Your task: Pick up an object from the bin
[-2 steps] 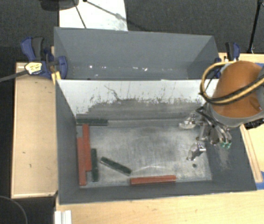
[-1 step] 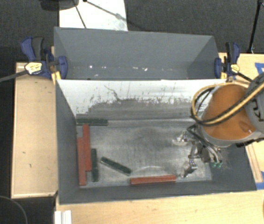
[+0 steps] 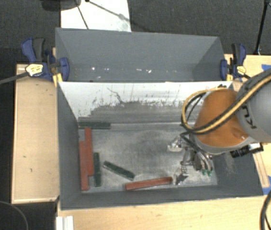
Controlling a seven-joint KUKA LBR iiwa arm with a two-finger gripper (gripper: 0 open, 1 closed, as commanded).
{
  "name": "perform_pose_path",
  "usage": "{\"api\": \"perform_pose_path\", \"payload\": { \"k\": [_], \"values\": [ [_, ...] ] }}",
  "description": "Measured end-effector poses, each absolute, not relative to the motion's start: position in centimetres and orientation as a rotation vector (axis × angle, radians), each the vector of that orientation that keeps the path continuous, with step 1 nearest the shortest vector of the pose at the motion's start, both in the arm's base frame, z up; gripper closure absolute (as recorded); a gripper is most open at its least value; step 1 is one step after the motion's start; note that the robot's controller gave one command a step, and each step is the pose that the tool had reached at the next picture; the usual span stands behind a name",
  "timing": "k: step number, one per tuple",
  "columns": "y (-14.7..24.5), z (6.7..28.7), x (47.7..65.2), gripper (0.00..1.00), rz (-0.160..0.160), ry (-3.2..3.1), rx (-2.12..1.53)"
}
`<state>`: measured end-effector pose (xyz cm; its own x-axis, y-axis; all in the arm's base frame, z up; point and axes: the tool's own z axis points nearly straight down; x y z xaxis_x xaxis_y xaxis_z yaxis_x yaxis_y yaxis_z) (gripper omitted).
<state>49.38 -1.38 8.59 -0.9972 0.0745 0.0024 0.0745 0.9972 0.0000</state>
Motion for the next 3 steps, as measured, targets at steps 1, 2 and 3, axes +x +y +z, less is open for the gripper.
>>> {"api": "perform_pose_path", "payload": {
  "k": [1,2,3],
  "values": [
    [-0.5,8.0,48.5,0.0,-0.004,-3.139,-0.169],
    [2.8,7.5,49.8,1.0,-0.003,-3.151,-0.138],
    [2.8,7.5,49.8,1.0,-0.003,-3.152,-0.136]
  ]
}}
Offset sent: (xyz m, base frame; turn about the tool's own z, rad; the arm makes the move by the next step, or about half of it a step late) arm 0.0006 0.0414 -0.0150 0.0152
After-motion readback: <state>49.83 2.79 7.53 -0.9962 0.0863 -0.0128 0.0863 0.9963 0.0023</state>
